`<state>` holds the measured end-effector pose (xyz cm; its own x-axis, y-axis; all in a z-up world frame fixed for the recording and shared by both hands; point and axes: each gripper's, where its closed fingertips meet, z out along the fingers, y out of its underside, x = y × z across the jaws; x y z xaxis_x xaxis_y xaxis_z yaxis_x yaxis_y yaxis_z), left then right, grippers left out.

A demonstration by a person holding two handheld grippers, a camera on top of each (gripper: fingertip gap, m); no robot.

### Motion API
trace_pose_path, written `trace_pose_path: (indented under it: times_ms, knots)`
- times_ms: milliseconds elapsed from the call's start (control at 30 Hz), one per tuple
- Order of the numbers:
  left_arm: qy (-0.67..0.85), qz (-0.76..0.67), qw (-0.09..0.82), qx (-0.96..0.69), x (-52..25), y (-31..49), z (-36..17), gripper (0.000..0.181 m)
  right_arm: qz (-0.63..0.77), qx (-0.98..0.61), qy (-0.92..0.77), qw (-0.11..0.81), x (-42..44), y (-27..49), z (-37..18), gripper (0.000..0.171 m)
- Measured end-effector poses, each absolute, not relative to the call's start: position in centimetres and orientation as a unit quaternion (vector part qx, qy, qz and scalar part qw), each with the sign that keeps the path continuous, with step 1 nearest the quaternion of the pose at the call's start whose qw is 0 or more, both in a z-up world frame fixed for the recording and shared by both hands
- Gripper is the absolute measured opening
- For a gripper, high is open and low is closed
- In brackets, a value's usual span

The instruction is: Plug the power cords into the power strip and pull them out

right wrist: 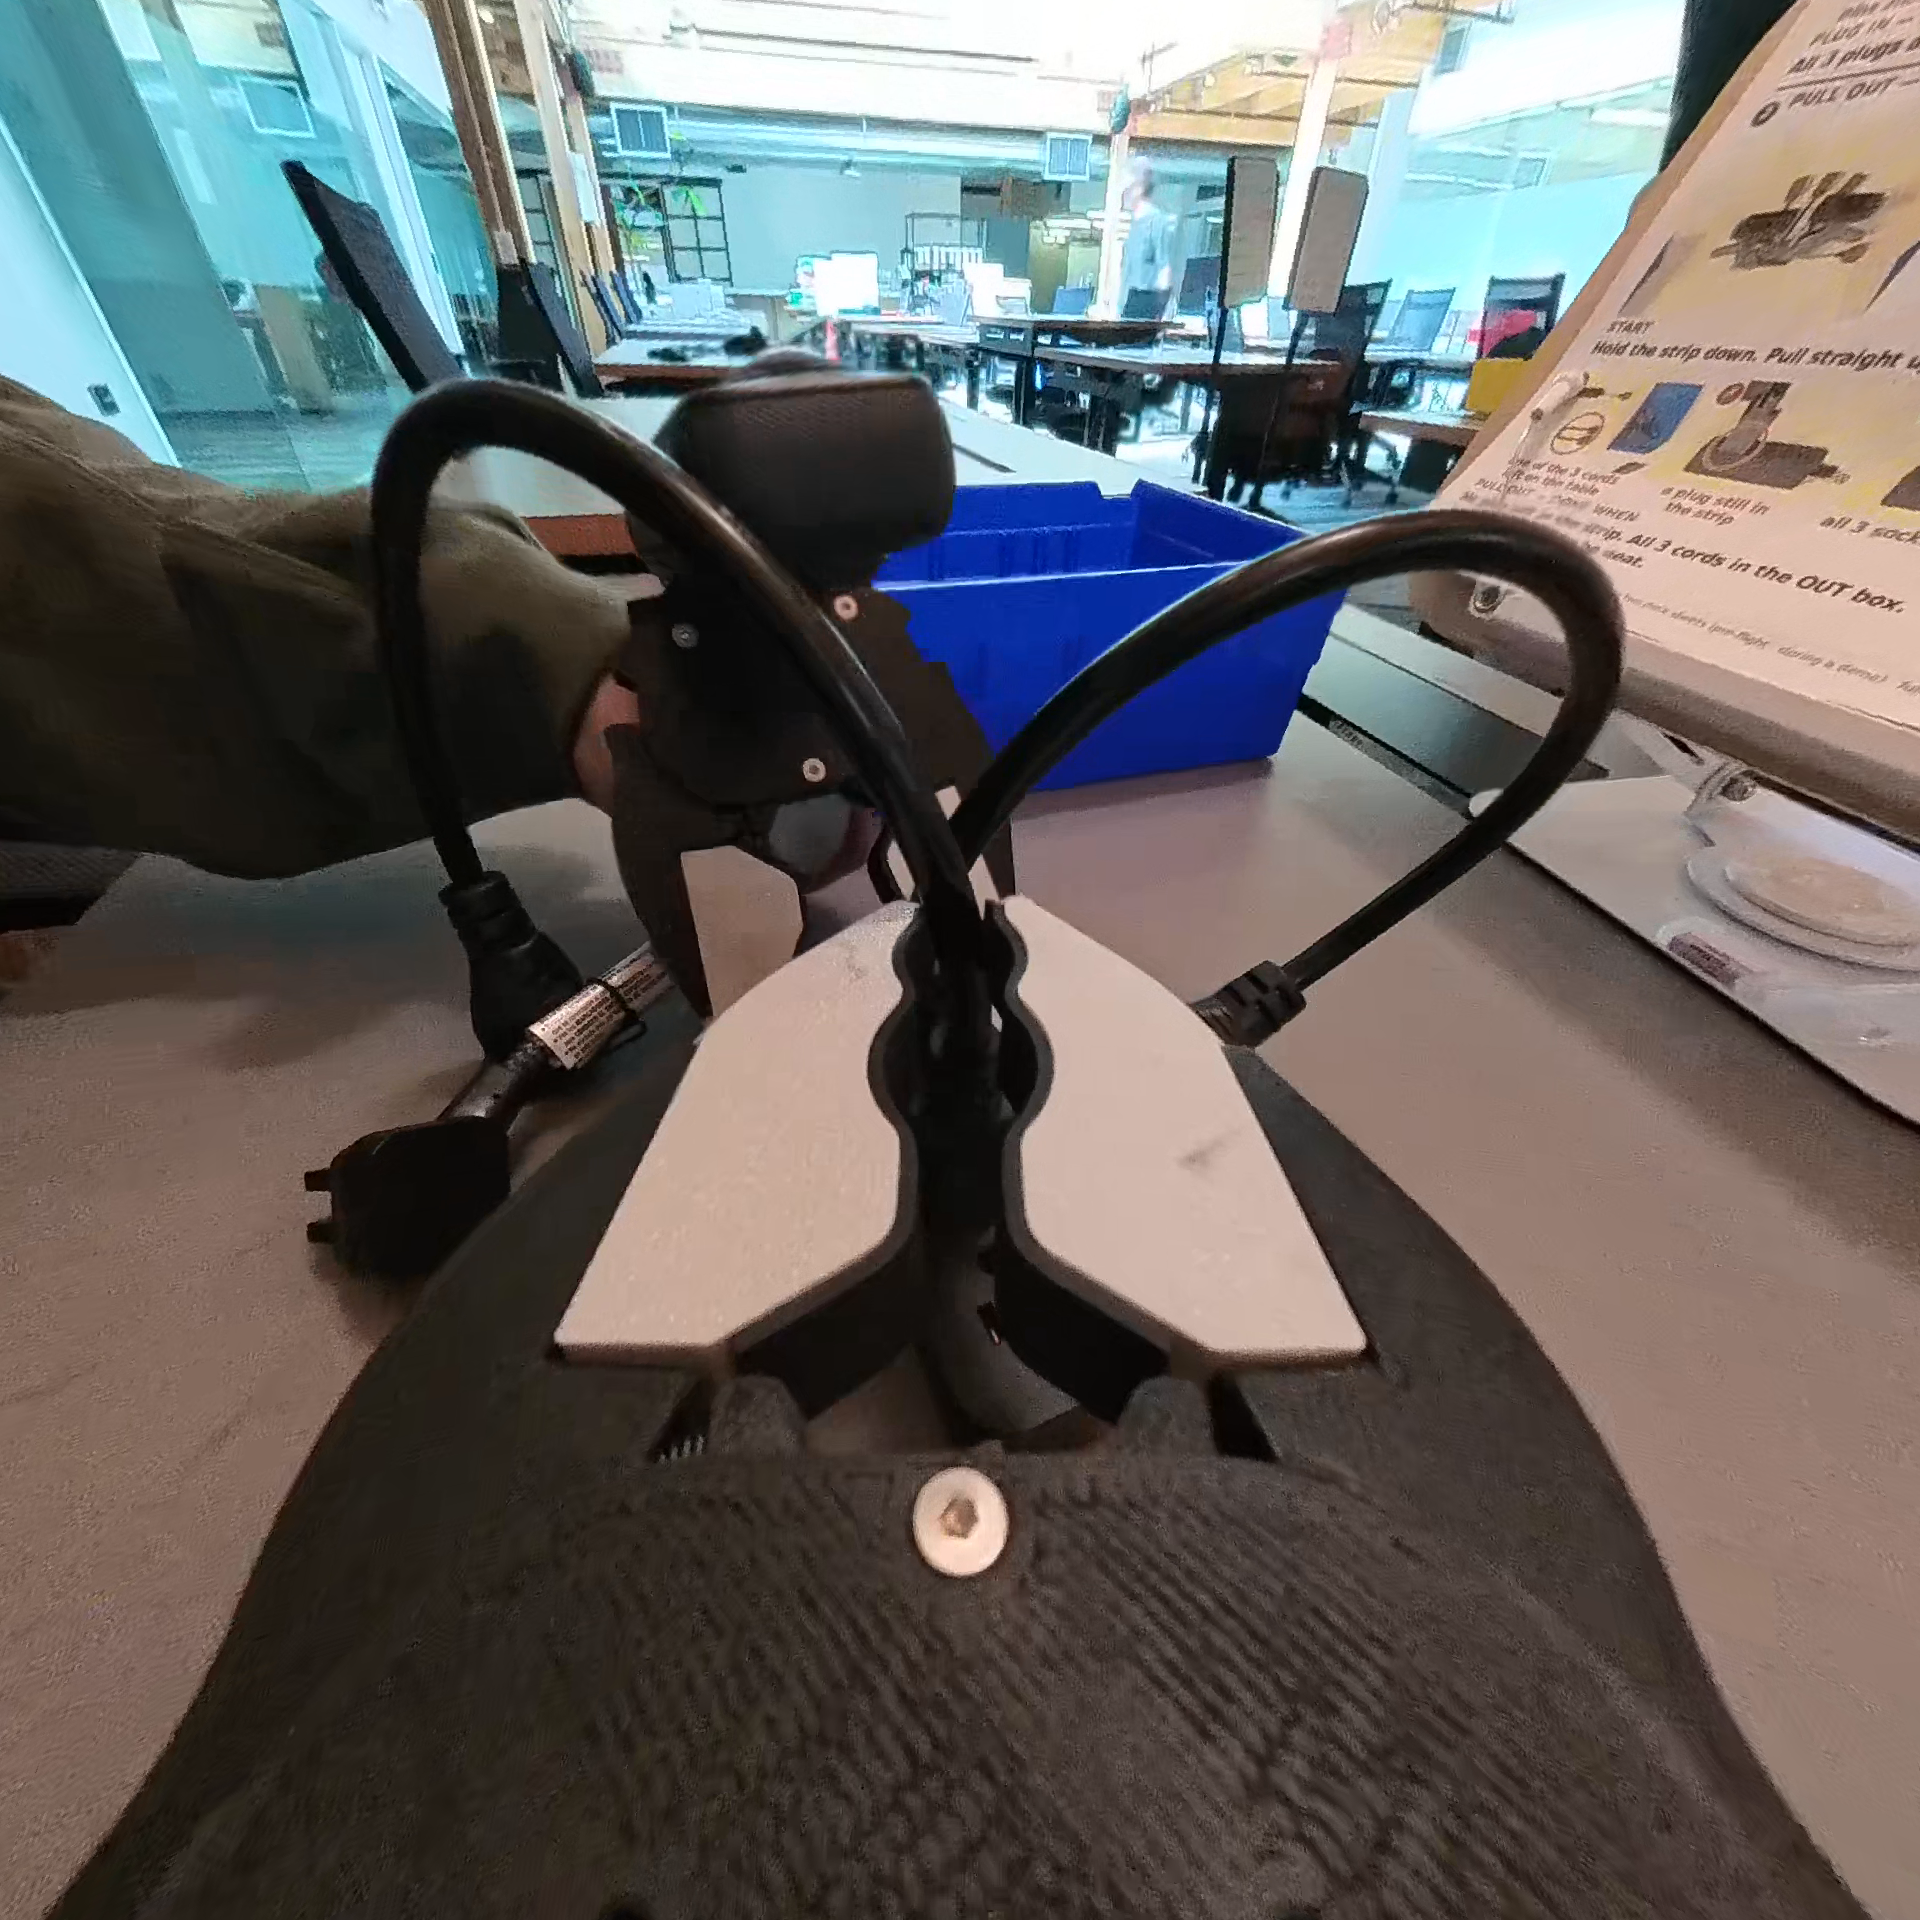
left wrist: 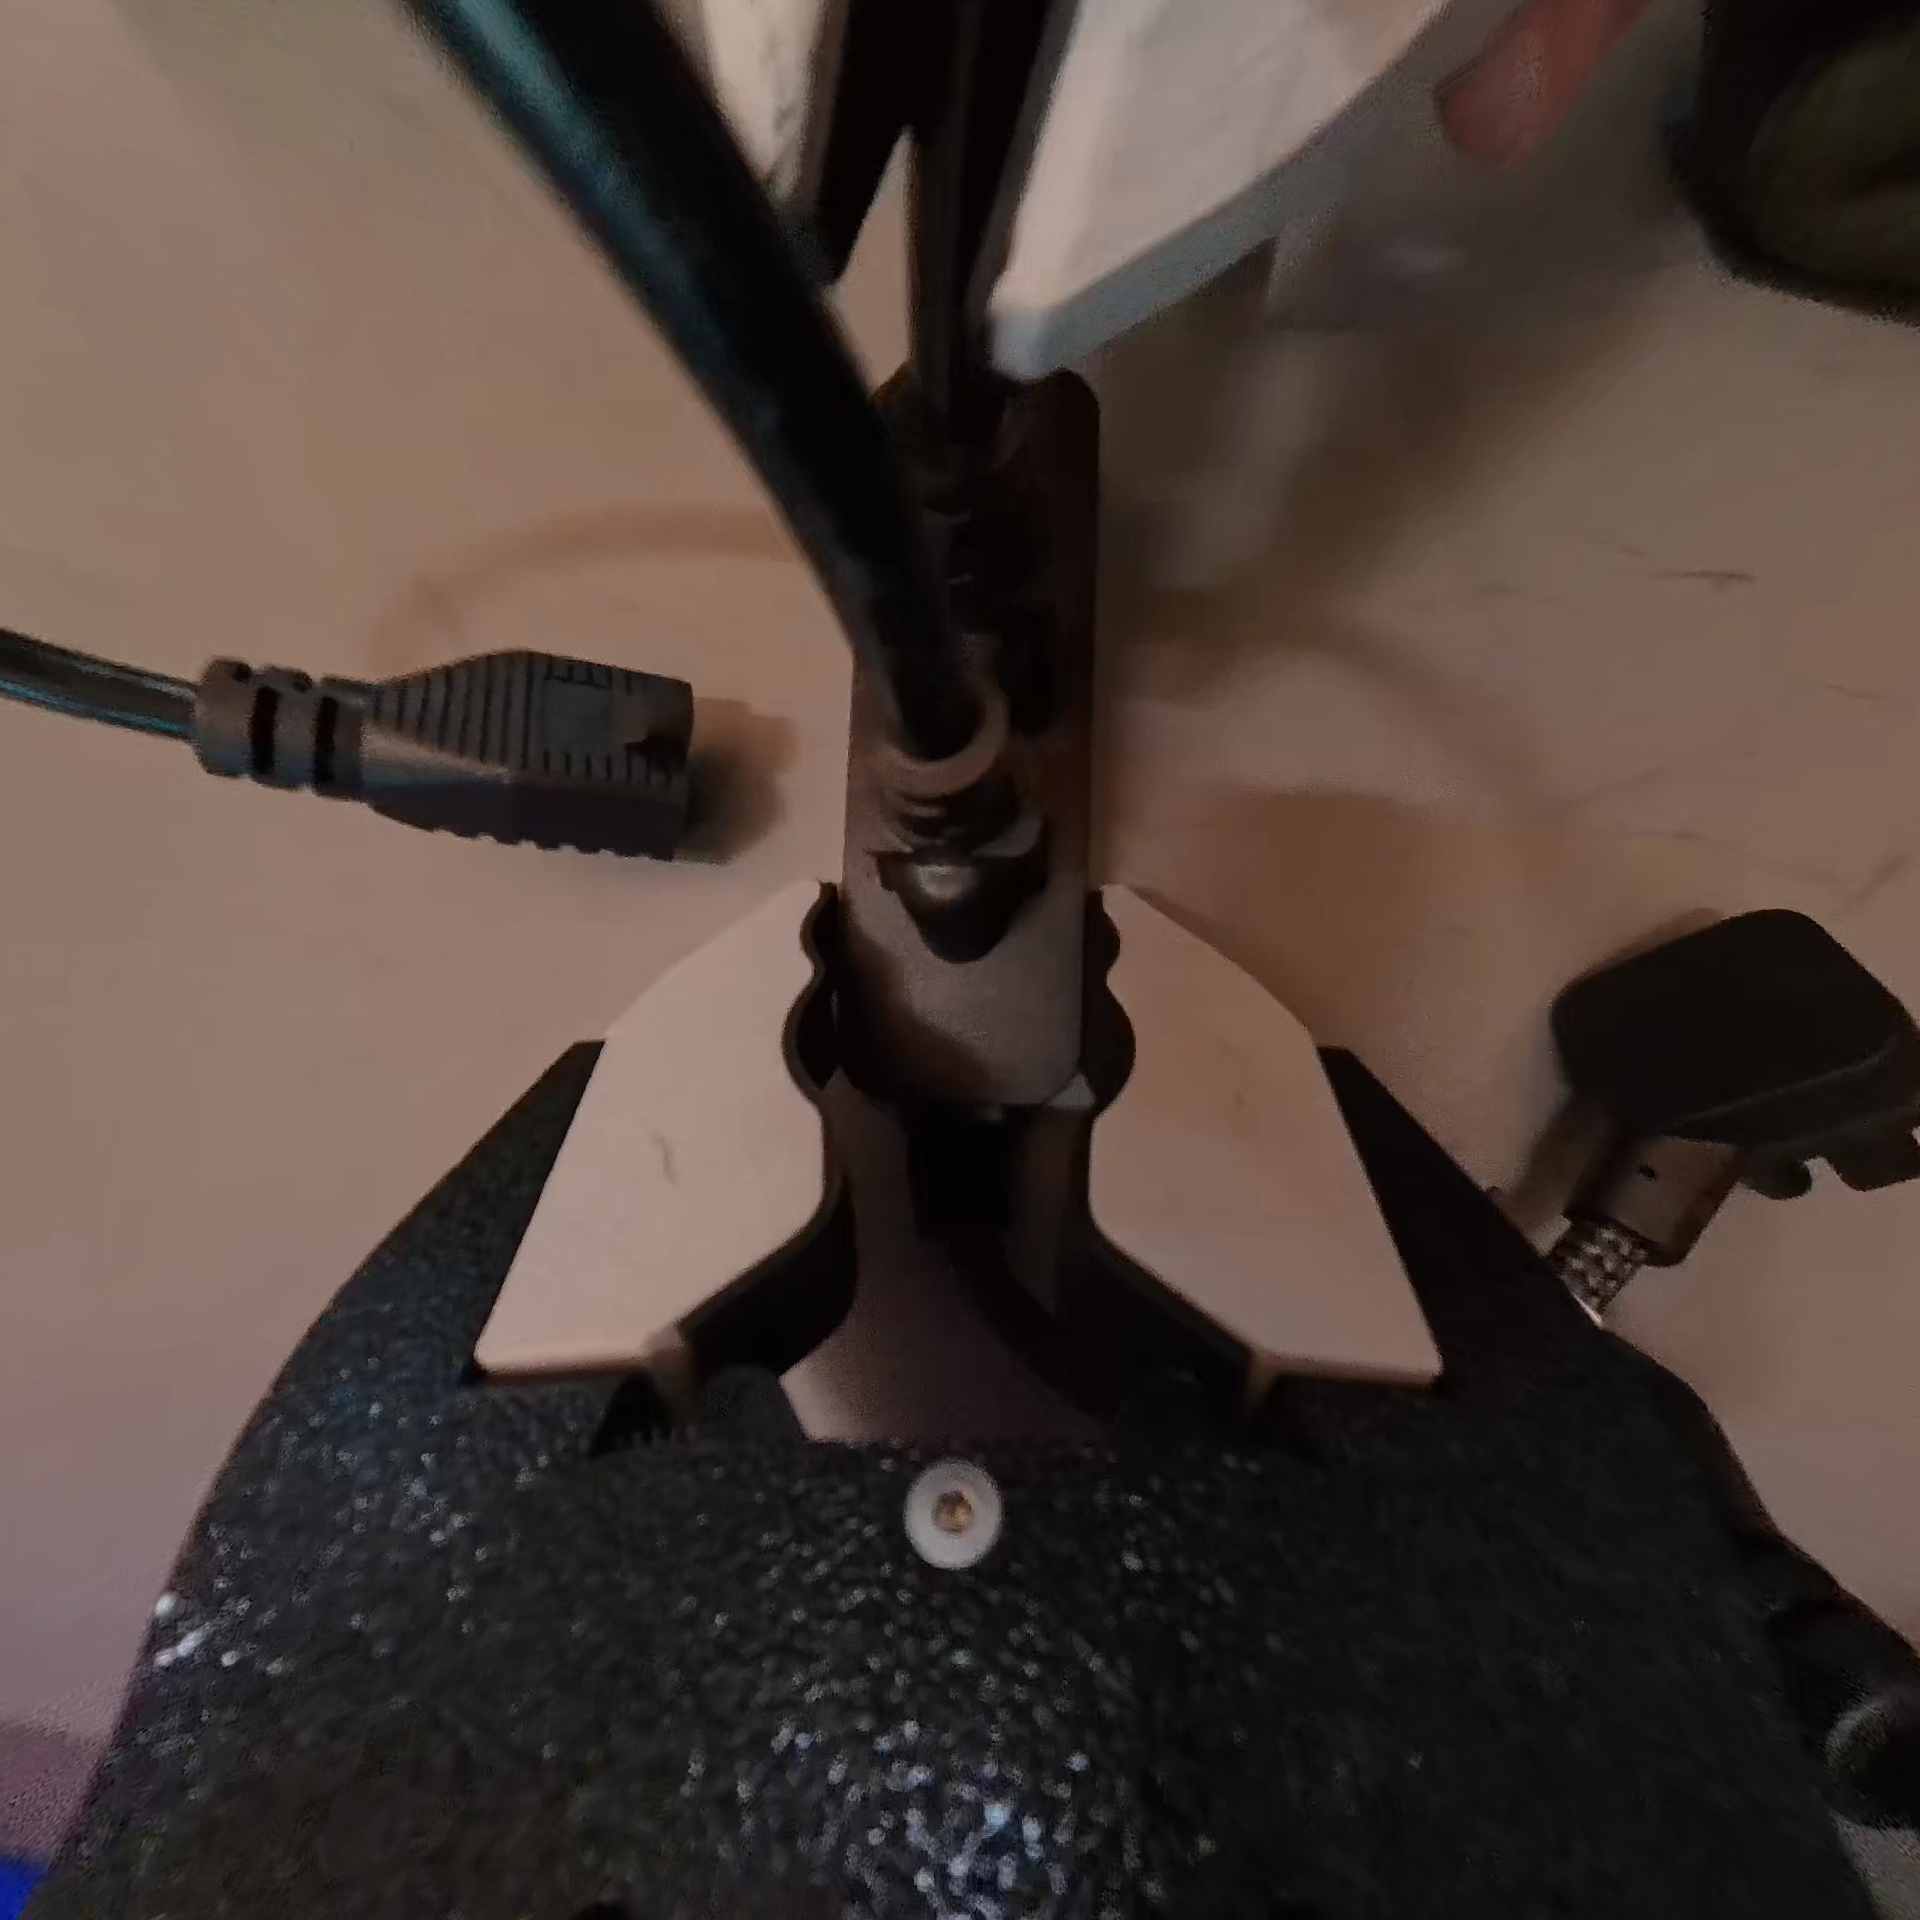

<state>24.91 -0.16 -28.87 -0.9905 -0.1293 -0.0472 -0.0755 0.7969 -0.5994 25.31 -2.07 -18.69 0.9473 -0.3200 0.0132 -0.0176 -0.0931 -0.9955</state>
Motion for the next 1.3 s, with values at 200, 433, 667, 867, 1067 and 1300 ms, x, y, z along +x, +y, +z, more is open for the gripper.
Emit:
trace_pose_path:
  times_ms: [200,433,667,867,1067,1300]
  knots:
    - [0.947,-0.315,0.017,-0.060,24.8,-0.4,-29.1,0.044,-0.120,-0.725,0.119,0.668,25.4,-2.1,-18.7,0.010]
    - [0.940,-0.335,0.018,-0.061,24.8,-1.0,-29.1,0.045,-0.119,-0.713,0.137,0.677,25.4,-2.1,-18.7,0.011]
    - [0.922,-0.379,0.026,-0.073,24.8,-1.2,-29.1,0.045,-0.124,-0.739,0.140,0.647,25.5,-2.1,-19.8,0.012]
    - [0.922,-0.380,0.028,-0.072,24.8,-1.2,-29.1,0.045,-0.134,-0.770,0.128,0.611,25.5,-1.8,-21.0,0.014]
    - [0.922,-0.379,0.029,-0.073,24.7,-1.2,-29.1,0.045,-0.118,-0.773,0.131,0.610,25.3,-1.6,-21.1,0.022]
    - [0.921,-0.380,0.031,-0.076,24.8,-1.1,-29.1,0.044,-0.130,-0.758,0.142,0.623,25.5,-1.7,-20.6,0.016]
